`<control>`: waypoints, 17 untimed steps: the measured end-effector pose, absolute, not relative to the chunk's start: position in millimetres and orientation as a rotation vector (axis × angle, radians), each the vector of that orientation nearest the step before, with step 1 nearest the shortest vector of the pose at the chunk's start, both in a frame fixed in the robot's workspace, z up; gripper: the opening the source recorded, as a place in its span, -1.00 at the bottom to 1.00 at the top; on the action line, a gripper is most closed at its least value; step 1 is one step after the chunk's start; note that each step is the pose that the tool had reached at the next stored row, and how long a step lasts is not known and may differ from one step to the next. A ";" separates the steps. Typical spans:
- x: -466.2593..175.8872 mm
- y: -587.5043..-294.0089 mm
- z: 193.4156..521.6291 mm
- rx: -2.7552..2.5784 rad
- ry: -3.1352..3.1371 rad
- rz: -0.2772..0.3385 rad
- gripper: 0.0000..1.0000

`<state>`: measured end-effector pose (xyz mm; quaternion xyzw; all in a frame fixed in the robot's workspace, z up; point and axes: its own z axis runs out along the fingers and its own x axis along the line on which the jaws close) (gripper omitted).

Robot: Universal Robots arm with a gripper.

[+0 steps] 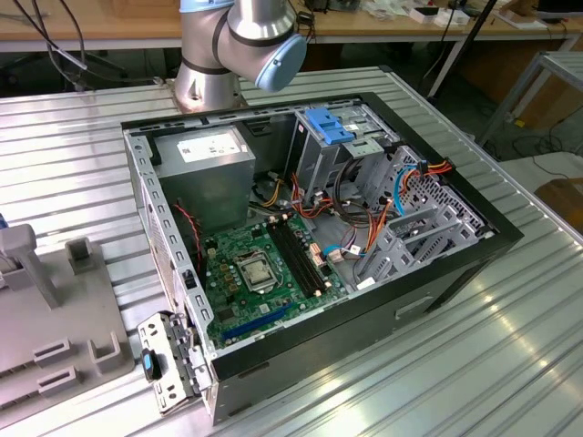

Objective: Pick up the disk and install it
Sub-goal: 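Pick up the disk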

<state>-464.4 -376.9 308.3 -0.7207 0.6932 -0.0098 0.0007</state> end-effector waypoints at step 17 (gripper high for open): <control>-464.4 -376.9 300.6 -2.264 2.178 -0.029 -0.25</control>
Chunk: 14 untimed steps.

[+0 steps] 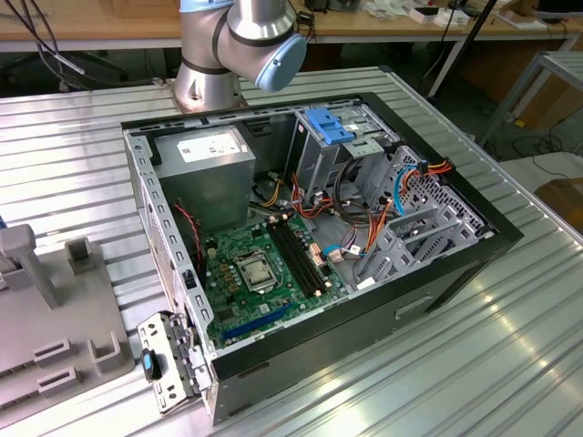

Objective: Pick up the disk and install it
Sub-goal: 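Pick up the disk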

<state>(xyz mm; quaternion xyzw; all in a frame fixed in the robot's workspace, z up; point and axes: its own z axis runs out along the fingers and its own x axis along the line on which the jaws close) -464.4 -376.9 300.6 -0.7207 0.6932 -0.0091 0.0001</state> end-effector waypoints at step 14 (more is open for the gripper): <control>-464.4 -376.9 300.4 -2.249 2.194 -0.029 -0.25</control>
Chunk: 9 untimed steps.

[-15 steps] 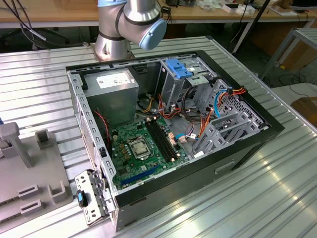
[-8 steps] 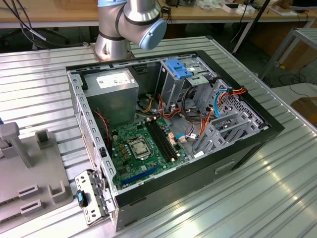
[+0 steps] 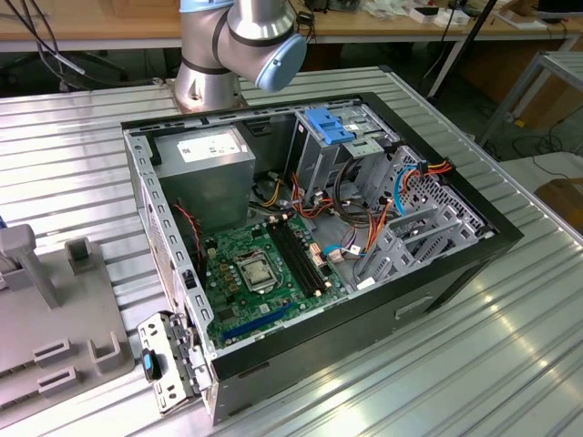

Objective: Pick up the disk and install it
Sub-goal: 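Pick up the disk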

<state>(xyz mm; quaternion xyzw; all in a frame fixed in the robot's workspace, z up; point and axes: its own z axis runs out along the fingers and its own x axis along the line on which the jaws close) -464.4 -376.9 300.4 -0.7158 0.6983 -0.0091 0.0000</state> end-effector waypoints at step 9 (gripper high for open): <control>-464.4 -376.9 300.3 -2.214 2.229 -0.029 -0.25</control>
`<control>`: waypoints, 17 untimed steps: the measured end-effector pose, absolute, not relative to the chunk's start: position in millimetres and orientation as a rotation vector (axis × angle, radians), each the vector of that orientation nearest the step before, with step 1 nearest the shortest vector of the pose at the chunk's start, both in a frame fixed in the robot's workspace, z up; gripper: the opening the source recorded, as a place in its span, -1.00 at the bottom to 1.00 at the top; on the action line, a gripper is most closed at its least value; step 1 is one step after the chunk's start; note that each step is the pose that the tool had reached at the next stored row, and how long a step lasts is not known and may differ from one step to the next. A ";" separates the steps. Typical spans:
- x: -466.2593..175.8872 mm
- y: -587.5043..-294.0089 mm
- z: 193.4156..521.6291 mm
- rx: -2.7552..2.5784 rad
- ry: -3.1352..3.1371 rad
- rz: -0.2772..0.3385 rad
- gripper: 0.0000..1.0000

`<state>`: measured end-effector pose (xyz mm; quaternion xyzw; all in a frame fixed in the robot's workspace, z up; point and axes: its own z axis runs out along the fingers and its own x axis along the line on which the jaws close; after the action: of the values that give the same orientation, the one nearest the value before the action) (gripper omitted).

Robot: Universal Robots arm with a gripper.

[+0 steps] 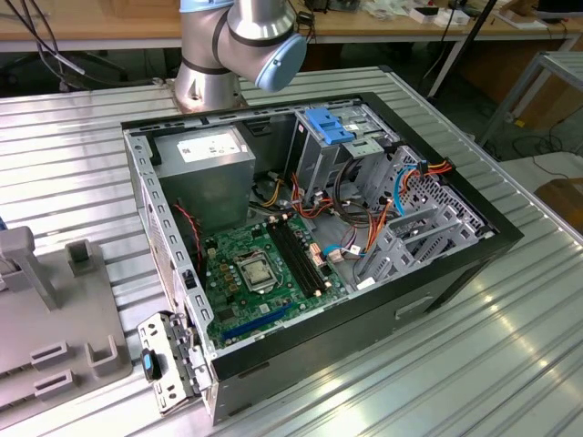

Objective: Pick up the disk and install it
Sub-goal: 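Pick up the disk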

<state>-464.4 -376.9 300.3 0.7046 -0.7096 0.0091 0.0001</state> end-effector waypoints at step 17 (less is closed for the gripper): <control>-464.4 -377.0 300.3 2.249 -2.193 0.029 -0.25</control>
<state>-464.4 -377.0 300.3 0.7160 -0.6980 0.0091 -0.0001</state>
